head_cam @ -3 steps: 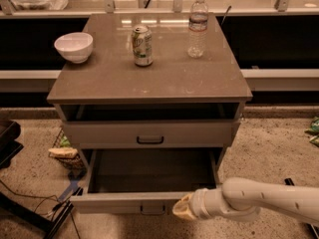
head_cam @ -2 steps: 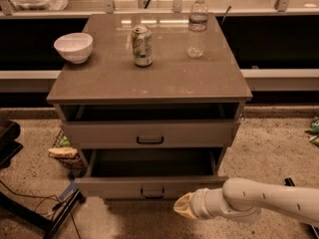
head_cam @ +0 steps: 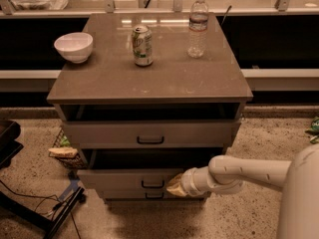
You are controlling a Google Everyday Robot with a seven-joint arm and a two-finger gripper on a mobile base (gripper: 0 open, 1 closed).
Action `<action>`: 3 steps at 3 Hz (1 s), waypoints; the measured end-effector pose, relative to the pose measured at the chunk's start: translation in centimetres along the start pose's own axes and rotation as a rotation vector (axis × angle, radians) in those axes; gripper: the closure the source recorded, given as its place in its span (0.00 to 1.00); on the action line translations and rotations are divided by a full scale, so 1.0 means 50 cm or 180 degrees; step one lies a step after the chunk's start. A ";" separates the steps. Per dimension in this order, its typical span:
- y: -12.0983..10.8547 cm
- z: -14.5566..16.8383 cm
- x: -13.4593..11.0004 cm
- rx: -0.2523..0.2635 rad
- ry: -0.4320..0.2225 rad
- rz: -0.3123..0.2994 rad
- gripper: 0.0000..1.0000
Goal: Close middle drawer
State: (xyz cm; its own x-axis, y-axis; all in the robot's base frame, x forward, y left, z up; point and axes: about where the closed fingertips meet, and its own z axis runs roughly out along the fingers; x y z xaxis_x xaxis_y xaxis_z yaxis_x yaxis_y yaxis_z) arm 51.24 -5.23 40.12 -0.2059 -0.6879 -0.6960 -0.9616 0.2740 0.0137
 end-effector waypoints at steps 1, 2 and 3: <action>-0.050 0.019 -0.027 0.0010 -0.0044 -0.0039 1.00; -0.050 0.019 -0.027 0.0010 -0.0044 -0.0040 1.00; -0.077 0.016 -0.048 0.0044 -0.0100 -0.0079 1.00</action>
Offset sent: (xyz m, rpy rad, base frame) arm 0.0718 0.0159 0.0231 0.0479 -0.0721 0.0097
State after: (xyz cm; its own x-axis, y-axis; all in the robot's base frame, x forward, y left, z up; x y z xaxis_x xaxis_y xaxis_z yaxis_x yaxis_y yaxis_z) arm 55.60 -4.10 41.15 -0.1761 -0.6731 -0.7183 -0.9637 0.2665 -0.0136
